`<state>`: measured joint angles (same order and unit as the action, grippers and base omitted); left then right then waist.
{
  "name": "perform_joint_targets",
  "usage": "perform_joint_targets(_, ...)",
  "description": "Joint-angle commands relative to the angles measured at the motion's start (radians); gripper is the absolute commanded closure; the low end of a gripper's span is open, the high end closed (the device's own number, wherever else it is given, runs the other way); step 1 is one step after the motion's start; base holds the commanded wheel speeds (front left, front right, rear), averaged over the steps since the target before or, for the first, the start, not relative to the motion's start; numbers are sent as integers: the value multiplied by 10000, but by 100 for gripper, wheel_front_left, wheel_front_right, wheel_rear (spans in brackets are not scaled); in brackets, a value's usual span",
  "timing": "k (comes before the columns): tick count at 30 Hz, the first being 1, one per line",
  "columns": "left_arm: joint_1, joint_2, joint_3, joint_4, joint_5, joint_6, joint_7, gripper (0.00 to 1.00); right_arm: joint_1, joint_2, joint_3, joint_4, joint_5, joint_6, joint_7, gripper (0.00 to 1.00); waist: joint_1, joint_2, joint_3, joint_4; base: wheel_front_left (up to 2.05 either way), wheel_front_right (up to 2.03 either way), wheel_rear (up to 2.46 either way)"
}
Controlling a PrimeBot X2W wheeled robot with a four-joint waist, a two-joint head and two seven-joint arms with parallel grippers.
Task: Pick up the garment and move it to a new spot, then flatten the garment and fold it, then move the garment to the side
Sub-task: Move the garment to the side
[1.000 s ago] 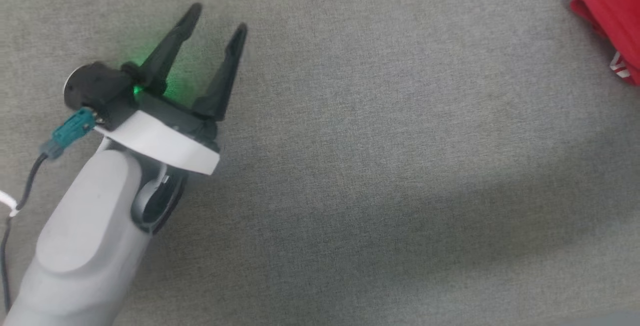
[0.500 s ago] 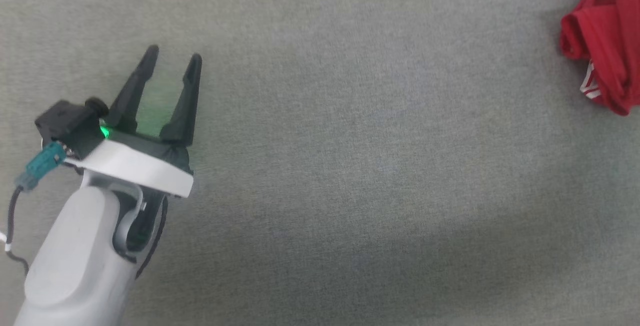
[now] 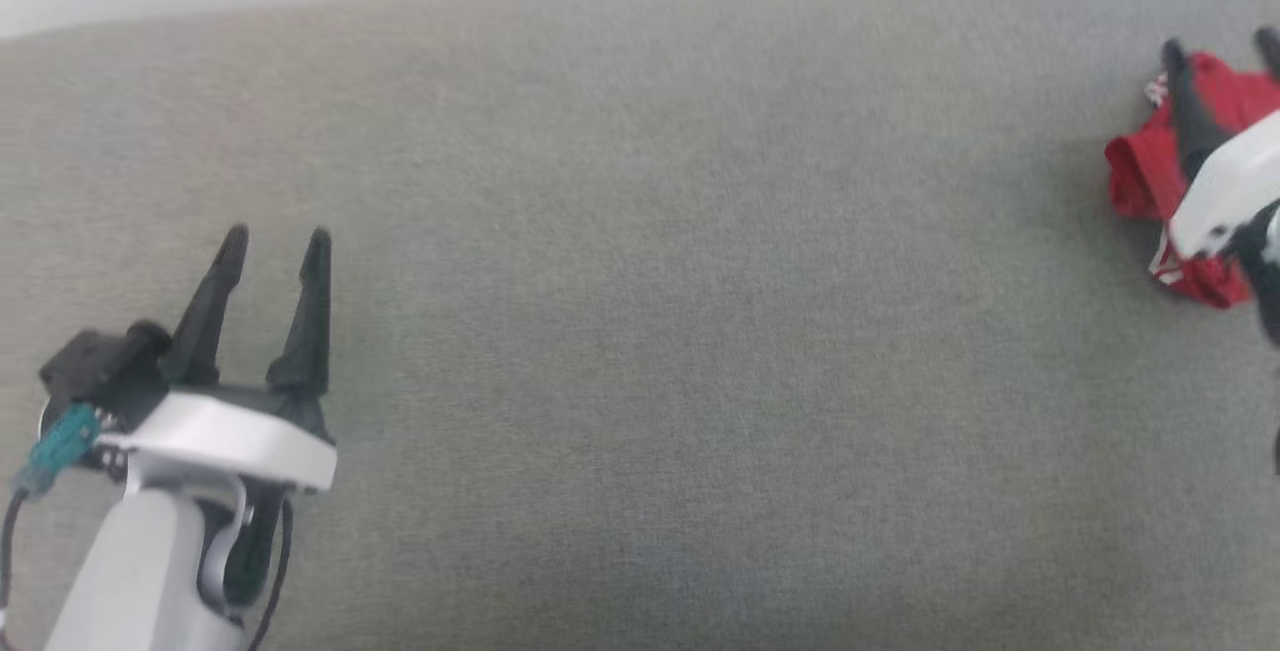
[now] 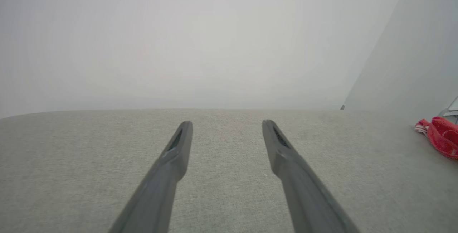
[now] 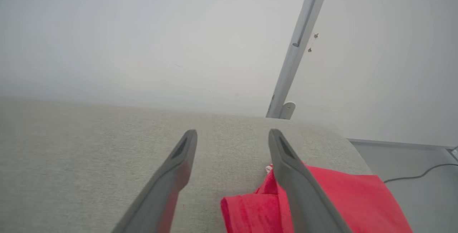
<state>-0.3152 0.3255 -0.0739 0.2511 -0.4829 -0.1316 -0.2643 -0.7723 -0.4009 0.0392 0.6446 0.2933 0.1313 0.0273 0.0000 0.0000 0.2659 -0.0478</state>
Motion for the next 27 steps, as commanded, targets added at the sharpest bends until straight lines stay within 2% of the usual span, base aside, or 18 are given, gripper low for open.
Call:
perform_joint_targets(1,303,-58,103,17,62,21,9,0,284,47,85,-132,149,-11,-176,0,0,0,-439,264,0,0,0)
perform_joint_targets(8,1264,-129,758,56,322,21,9,0,1578,362,519,-618,557,-11,-1185,0,0,0,-1192,594,0,0,0)
perform_joint_targets(14,2025,-165,1313,-55,427,21,9,0,2759,750,557,-1013,379,-11,-2085,0,0,0,-1672,727,0,0,0)
perform_joint_targets(27,3245,-316,1941,-507,349,21,9,0,4913,1578,-538,-1612,73,-11,-2758,0,0,0,-2158,770,0,0,0)
